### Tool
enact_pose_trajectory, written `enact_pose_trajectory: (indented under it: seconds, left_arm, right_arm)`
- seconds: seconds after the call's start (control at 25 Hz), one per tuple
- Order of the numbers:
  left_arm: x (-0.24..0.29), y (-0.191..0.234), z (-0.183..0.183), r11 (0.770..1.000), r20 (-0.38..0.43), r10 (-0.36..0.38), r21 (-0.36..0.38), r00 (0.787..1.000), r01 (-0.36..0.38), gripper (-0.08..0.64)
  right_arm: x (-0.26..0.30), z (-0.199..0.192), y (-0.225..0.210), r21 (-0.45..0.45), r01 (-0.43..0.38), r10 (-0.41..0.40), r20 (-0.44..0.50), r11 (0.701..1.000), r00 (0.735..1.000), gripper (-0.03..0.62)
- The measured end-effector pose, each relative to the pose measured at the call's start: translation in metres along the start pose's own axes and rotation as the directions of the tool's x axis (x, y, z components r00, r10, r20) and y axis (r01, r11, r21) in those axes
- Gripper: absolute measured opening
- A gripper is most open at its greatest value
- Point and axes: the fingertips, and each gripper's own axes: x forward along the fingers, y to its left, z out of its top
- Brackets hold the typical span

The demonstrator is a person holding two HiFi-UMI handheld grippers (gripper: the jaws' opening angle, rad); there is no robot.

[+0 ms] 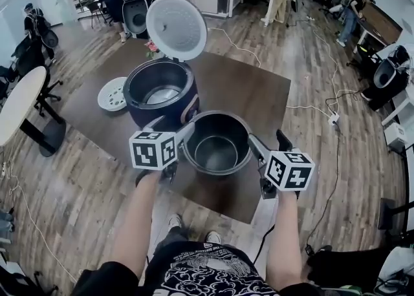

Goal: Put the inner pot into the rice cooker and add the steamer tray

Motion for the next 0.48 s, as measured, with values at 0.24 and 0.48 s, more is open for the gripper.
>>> enact_pose_trajectory:
  seconds: [0.24,0.48]
  left_arm:
    - [0.032,0.005,-0.015,0.995,-0.074,-0.101,-0.001,0.992,0.101,0.383]
    - [0.051,0.013,-0.035,0.989,-0.132,-0.150,-0.032,0.980,0.147,0.382]
  right_arm:
    - [0.018,-0.017,-0.001,0.068,0.074,-0.072,-0.027,0.995,0.997,0.377]
    - [0.033,-0.041,0.001,0.119,0.113,-0.105,-0.069,0.986,0.992,0.353]
